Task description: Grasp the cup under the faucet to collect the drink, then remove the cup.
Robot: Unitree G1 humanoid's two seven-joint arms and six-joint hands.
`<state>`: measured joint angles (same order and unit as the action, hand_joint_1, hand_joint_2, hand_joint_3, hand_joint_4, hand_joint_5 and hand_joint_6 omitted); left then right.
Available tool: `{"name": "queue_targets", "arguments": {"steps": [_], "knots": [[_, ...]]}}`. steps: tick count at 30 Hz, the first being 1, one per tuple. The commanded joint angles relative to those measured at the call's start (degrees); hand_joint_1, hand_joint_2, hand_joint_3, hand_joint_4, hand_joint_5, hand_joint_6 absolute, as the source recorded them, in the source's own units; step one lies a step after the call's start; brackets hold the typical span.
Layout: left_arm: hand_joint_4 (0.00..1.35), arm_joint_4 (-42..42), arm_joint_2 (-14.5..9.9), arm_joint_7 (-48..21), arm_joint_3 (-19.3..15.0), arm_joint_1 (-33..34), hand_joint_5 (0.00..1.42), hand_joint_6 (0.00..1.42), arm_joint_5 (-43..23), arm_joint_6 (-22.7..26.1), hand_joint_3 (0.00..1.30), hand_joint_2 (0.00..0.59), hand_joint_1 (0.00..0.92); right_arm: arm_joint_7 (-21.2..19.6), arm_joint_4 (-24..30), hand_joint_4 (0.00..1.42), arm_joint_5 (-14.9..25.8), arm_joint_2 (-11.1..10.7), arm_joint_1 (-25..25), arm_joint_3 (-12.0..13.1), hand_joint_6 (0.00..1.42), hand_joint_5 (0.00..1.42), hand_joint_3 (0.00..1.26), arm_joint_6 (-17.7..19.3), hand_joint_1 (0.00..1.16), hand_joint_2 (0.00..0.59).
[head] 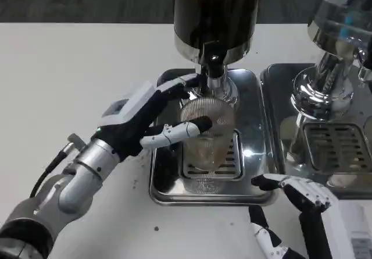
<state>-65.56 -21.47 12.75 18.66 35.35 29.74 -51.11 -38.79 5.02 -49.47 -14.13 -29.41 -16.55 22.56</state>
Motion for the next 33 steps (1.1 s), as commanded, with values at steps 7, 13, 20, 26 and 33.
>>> {"name": "queue_targets", "arguments": {"steps": [7, 13, 20, 26, 33], "knots": [[0.2, 7.8, -4.5, -2.7, -7.1, -5.9, 0.32, 0.29, -8.3, -5.8, 0.17, 0.121, 0.0, 0.0, -0.8, 0.48, 1.3, 0.1, 0.8, -0.1, 0.38, 0.4, 0.49, 0.7, 0.5, 0.42], [0.3, 14.6, -5.3, -21.4, -13.6, -6.8, 0.32, 0.23, -30.8, -8.7, 0.25, 0.148, 0.0, 0.3, -2.0, 0.48, 2.6, 0.1, 2.5, -0.2, 0.38, 0.4, 0.49, 1.2, 0.5, 0.418], [0.36, 25.9, -3.5, -49.7, -19.7, -5.6, 0.34, 0.22, -57.1, 7.7, 0.32, 0.173, 0.0, 0.9, -4.9, 0.48, 4.5, -0.4, 5.1, 0.2, 0.37, 0.4, 0.49, 2.3, 0.51, 0.417], [0.33, 30.9, -3.1, -61.7, -23.0, -2.4, 0.32, 0.22, -63.2, 24.5, 0.35, 0.182, 0.0, 1.4, -6.6, 0.48, 5.3, -0.5, 7.0, 0.2, 0.37, 0.41, 0.49, 3.2, 0.51, 0.417], [0.26, 30.3, -1.4, -69.6, -23.2, 1.5, 0.27, 0.18, -62.5, 37.5, 0.31, 0.185, 0.0, 0.8, -7.1, 0.48, 5.4, 0.2, 6.7, 0.2, 0.37, 0.41, 0.49, 3.3, 0.51, 0.417]]}}
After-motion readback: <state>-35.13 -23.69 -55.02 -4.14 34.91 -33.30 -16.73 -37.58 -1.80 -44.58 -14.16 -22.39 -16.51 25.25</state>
